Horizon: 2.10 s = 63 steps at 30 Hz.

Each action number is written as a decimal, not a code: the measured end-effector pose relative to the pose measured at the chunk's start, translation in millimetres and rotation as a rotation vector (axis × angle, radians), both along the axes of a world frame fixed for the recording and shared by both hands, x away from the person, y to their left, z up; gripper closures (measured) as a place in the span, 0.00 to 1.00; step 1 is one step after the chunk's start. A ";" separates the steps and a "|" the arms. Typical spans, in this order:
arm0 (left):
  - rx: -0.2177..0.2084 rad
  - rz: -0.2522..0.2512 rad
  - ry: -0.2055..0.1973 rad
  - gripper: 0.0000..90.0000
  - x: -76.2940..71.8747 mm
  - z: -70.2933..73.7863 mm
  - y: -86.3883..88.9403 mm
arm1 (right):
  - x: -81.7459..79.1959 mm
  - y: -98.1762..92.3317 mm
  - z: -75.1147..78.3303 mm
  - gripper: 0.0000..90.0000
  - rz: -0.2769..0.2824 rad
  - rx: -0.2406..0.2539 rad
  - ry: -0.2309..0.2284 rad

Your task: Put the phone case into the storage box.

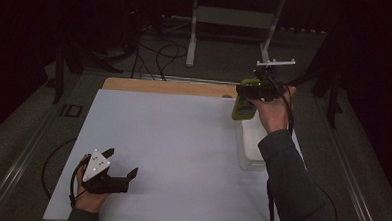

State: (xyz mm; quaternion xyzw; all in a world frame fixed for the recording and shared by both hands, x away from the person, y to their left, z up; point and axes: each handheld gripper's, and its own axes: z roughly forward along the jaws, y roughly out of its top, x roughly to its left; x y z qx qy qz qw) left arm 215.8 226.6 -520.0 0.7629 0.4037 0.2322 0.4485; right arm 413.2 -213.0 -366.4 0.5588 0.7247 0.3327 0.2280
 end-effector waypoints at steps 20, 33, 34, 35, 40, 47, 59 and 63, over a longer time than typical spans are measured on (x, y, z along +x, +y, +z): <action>0.011 -0.005 0.003 0.00 -0.1 -1.1 -2.0 | 6.6 -16.7 1.0 0.17 -0.053 -0.015 -0.002; 0.018 -0.004 0.006 0.00 -0.3 -1.5 -3.0 | 14.3 -25.2 -1.3 0.17 -0.085 -0.004 -0.009; 0.019 -0.004 0.006 0.00 -0.3 -1.6 -3.0 | 14.6 -25.4 -1.5 0.17 -0.087 -0.004 -0.008; 0.019 -0.004 0.006 0.00 -0.4 -1.5 -3.0 | 14.9 -25.7 -1.7 0.17 -0.092 -0.003 -0.006; 0.018 -0.003 0.005 0.00 -0.6 -1.2 -2.7 | 17.8 -29.3 -3.8 0.17 -0.104 -0.001 -0.009; 0.018 -0.003 0.002 0.00 -0.9 -1.0 -2.6 | 22.9 -34.6 -10.3 0.17 -0.122 0.005 -0.010; 0.018 -0.003 0.001 0.00 -1.3 -1.0 -3.2 | 29.9 -36.5 -19.9 0.17 -0.143 0.013 0.000; 0.020 -0.004 0.001 0.00 -1.4 -1.0 -3.3 | 31.9 -37.8 -22.2 0.17 -0.144 0.013 -0.007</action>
